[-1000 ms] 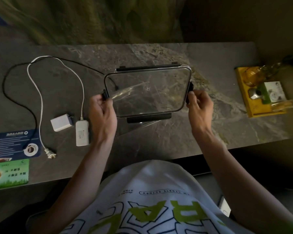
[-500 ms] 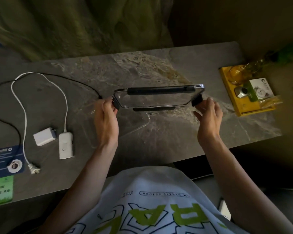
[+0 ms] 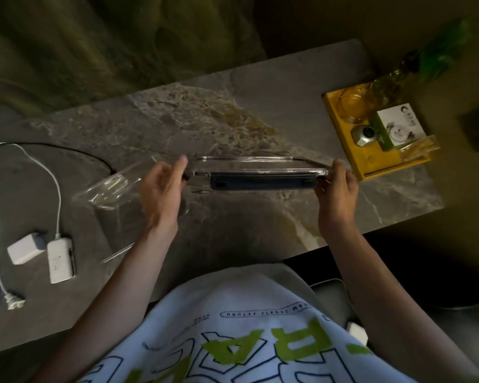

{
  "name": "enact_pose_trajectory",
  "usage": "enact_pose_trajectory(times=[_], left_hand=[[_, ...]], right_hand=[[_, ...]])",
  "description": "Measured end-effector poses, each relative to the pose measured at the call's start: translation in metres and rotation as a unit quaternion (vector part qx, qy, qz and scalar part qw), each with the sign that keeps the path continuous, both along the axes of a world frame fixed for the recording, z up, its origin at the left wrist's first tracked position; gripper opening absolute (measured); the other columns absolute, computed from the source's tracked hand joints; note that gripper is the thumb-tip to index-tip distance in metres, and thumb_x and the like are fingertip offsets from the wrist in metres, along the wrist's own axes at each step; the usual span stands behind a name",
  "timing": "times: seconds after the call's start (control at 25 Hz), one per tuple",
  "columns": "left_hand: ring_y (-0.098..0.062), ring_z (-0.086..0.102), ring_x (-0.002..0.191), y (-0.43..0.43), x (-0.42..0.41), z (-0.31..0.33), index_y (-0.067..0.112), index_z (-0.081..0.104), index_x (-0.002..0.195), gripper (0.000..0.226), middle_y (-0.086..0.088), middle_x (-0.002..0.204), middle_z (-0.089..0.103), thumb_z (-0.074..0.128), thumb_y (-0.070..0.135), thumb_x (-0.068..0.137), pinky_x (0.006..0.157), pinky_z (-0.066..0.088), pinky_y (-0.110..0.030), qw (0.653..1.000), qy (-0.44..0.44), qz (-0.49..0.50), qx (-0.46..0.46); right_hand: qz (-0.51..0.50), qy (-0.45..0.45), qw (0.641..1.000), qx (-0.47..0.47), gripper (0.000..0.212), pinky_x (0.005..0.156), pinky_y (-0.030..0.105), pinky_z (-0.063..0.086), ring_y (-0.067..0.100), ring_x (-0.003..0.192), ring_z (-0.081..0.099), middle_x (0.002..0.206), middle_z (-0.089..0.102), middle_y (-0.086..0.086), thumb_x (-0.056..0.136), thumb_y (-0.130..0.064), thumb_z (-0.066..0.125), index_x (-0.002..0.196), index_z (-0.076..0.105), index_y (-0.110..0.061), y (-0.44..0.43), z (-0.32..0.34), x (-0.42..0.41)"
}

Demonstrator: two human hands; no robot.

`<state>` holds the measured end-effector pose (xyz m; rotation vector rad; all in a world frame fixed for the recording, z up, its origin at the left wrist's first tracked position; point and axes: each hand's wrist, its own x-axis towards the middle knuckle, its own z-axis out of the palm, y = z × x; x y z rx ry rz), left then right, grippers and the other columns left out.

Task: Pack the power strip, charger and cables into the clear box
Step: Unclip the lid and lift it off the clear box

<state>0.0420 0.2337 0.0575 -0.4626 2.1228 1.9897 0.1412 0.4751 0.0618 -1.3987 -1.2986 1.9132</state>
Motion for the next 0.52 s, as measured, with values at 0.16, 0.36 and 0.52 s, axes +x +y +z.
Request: enact_pose_trajectory(times=[0.16,0.36,0.52], left_hand=[[-0.01,0.063,0.074,0.03,-0.003,-0.008,0.027,0.063,0.054,0.03,0.01,0.063,0.065,0.072,0.021,0.082,0.081,0.055,-0.031,0.999,-0.037,-0.005,-0.019],[-0.007,0.063,0.073,0.05,-0.009,-0.014,0.015,0.063,0.087,0.016,-0.001,0.082,0.065,0.064,-0.001,0.084,0.072,0.053,-0.023,0.997,-0.024,-0.038,-0.057],[0.008,0.061,0.074,0.063,-0.019,-0.023,0.013,0.059,0.099,0.03,0.005,0.091,0.064,0.059,-0.012,0.082,0.069,0.046,-0.008,0.99,-0.009,-0.083,-0.11]], right_hand=[[0.038,0.012,0.998,-0.044,0.014,0.07,0.011,0.046,-0.006,0.084,0.058,0.095,0.052,-0.001,0.1,-0.015,0.047,0.108,0.054,-0.005,0.042,-0.018,0.005],[0.078,-0.02,0.996,-0.024,0.013,0.071,0.027,0.047,0.01,0.078,0.057,0.084,0.054,-0.003,0.089,-0.007,0.056,0.101,0.054,-0.007,0.069,-0.026,-0.007],[0.091,-0.061,0.994,-0.019,0.022,0.071,0.03,0.049,0.016,0.081,0.06,0.091,0.061,0.005,0.079,-0.002,0.063,0.098,0.058,-0.01,0.074,-0.047,-0.008]])
